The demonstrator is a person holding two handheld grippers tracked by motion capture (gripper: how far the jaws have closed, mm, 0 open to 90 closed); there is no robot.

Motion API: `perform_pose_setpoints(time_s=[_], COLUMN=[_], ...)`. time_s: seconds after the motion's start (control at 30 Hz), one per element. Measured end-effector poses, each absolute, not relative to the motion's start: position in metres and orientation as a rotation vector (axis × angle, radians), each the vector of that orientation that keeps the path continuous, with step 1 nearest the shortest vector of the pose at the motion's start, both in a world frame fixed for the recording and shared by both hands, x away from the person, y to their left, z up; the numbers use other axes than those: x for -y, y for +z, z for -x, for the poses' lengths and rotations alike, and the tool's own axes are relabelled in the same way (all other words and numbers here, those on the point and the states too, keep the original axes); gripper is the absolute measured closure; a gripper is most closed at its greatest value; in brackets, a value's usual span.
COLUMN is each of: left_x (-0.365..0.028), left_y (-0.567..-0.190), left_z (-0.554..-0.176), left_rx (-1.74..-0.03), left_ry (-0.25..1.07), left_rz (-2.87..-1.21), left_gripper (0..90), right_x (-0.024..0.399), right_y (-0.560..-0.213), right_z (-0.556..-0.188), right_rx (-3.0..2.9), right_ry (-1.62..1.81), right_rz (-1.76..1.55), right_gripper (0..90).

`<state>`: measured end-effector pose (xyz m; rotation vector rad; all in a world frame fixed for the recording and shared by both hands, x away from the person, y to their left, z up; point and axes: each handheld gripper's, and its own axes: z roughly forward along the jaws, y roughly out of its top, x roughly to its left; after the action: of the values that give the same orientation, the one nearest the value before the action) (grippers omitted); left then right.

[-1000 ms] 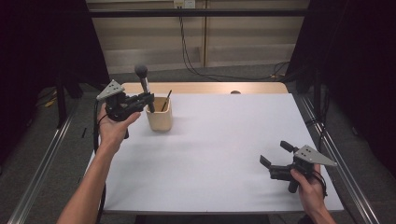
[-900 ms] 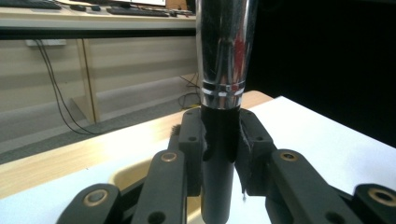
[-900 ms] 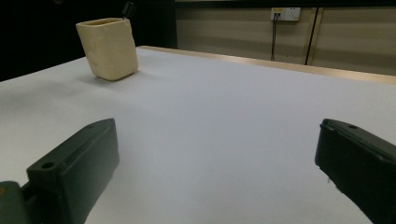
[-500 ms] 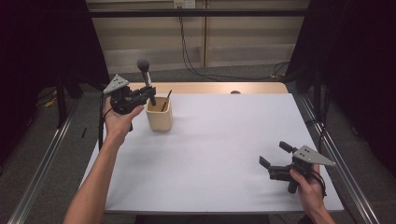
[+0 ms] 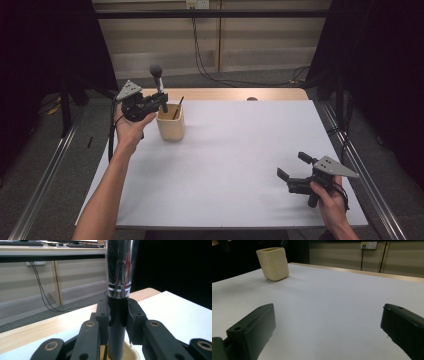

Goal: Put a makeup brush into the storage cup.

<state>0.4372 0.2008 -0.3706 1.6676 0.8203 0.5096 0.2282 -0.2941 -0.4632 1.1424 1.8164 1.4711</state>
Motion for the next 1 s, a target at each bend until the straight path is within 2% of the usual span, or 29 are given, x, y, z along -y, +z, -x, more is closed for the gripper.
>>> perform_pose_setpoints(time_s=[0.2,1.0], left_x=[-0.194,-0.190], left_y=[-0.377,-0.410], left_z=[-0.438,-0.446], left_rx=[-0.786,-0.842], left_ry=[0.518,0.483], left_rz=[-1.702,-1.733], left_gripper=[74.6,74.6], right_x=[0.294,0.294], right_y=[-0.464,-0.464], right_z=[-0.228,-0.228], right_rx=[-1.812,-1.823], right_ry=[1.473,1.471], right_rz=[-1.143,-1.132], right_gripper=[0.0,0.0])
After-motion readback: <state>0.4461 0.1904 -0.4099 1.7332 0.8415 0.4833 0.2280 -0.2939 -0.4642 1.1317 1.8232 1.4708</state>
